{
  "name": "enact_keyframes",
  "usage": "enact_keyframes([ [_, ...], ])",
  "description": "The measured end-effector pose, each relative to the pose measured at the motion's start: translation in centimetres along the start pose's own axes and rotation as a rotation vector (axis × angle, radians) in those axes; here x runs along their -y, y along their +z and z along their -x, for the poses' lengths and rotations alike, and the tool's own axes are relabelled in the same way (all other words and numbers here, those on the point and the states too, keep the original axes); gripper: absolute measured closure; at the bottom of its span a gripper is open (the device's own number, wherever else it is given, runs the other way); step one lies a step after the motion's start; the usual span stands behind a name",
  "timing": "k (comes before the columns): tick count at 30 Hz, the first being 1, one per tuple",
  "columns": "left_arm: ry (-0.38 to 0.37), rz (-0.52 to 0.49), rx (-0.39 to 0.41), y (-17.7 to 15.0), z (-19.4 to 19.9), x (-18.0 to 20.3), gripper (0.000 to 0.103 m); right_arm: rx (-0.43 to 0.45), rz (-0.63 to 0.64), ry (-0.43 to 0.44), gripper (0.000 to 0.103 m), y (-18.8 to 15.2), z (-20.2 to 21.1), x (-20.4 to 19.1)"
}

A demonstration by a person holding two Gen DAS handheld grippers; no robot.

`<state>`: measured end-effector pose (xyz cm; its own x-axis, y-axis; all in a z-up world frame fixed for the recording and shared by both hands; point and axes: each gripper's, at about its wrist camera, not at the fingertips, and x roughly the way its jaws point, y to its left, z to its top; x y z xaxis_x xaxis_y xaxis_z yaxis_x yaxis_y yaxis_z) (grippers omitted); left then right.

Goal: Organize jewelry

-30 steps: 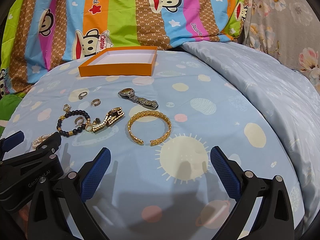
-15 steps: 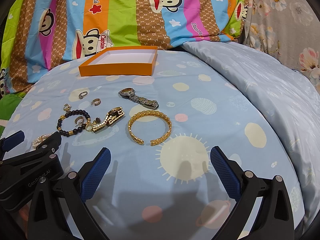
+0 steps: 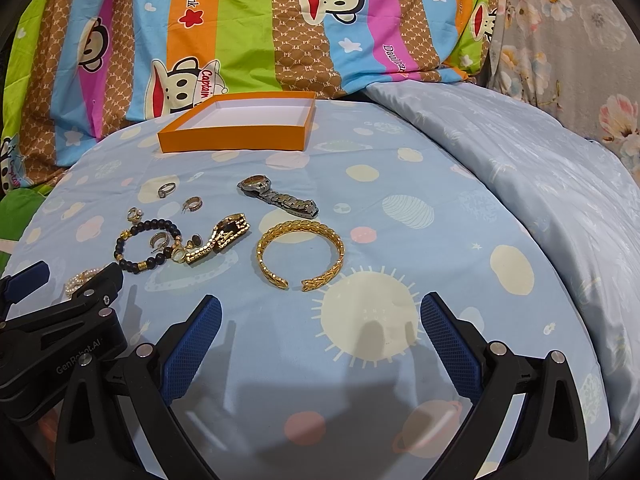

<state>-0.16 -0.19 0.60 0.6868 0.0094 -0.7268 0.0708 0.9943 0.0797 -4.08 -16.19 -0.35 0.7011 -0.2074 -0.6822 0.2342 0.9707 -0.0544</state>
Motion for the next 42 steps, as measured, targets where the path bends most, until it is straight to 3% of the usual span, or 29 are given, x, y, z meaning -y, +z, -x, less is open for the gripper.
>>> enact_keyframes([
  [22,-0.010,0.010,0.008,0.1,0.3,-0.2,0.014,-0.005,0.000,0.016,0.005,-0.2,0.0,0.1],
  [29,-0.052,0.052,-0.005,0.0,0.1,-2.5,0.014,-0.015,-0.014,0.048,0.006,0.6,-0.7,0.5],
  [35,-0.094,0.122,-0.062,0.2,-1.3,-5.0,0.013,-0.029,-0.029,0.056,0.006,2.0,-2.1,0.9],
  [42,-0.133,0.103,-0.080,0.2,-1.6,-5.1,0.012,-0.103,-0.035,0.105,0.020,3.1,-4.7,0.6],
])
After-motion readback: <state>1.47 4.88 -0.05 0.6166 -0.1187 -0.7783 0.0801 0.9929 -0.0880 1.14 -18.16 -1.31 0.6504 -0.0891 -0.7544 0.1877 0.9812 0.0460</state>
